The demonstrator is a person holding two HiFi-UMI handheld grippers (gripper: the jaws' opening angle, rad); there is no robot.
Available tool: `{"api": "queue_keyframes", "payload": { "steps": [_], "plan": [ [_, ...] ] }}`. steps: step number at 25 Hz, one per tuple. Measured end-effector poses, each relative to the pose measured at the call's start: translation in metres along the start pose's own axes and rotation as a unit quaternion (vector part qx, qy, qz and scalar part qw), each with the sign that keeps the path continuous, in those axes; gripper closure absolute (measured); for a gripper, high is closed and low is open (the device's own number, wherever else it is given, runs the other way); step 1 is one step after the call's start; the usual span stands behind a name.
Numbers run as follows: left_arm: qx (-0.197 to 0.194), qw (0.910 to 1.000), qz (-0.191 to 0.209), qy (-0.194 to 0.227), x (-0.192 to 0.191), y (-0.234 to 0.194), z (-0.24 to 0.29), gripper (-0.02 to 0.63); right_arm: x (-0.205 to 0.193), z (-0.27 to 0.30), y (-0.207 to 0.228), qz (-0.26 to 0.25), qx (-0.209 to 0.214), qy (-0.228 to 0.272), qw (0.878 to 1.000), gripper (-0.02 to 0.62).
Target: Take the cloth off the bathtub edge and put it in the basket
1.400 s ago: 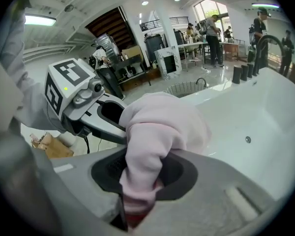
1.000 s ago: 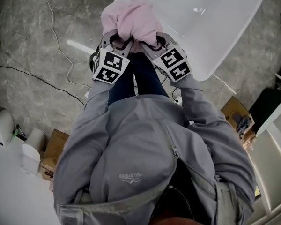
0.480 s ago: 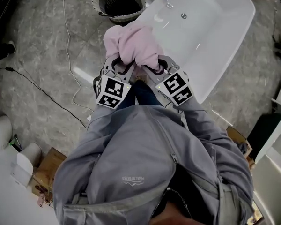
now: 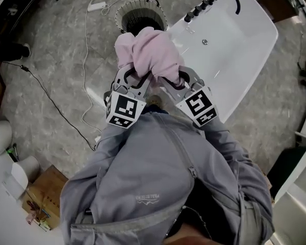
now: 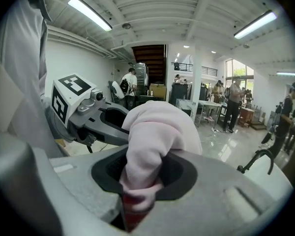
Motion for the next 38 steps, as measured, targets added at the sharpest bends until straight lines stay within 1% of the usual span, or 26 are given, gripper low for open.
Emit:
{"api": "queue_keyframes", "payload": {
  "steps": [4,8,17,21,24,27,30,35,38],
  "plan": [
    [0.031,0.9993,0.002,0.021,0.023,-0.005,-0.012,0.466,0.020,-0.014,-0.002,-0.025,0.006,0.021,0.999,0.485],
    [0.063,0.9974,-0.003,0.035,0.033,-0.012,-0.019,0.468,0.034,-0.017,-0.002,-0.050,0.019,0.038,0.998,0.485],
    [0.125,0.9900,-0.019,0.063,0.060,-0.024,-0.030,0.471,0.062,-0.023,0.002,-0.101,0.056,0.065,0.991,0.485],
    [0.142,0.9877,-0.018,0.063,0.060,-0.038,-0.029,0.471,0.071,-0.013,0.007,-0.110,0.064,0.075,0.989,0.485],
    [0.148,0.9864,-0.015,0.070,0.063,-0.052,-0.024,0.471,0.081,-0.005,0.014,-0.115,0.062,0.082,0.988,0.485],
    [0.147,0.9859,-0.011,0.079,0.068,-0.065,-0.013,0.471,0.090,0.003,0.028,-0.118,0.053,0.087,0.988,0.485],
    [0.136,0.9870,-0.005,0.086,0.075,-0.082,0.008,0.471,0.099,0.011,0.050,-0.118,0.037,0.093,0.988,0.485],
    [0.097,0.9907,0.011,0.096,0.079,-0.131,0.044,0.472,0.124,0.046,0.089,-0.101,0.000,0.104,0.989,0.485],
    [0.067,0.9914,0.026,0.110,0.078,-0.169,0.071,0.472,0.141,0.076,0.116,-0.095,-0.037,0.107,0.989,0.485]
  ]
}}
Point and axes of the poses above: the fingertips, and each gripper's own axes: z forward along the fingers, y to its right, x out of its top, the point moved 1 cm from there along -z, backward along the fingers, and after that the axes turned 13 degrees about x, right-handed, at the moved point
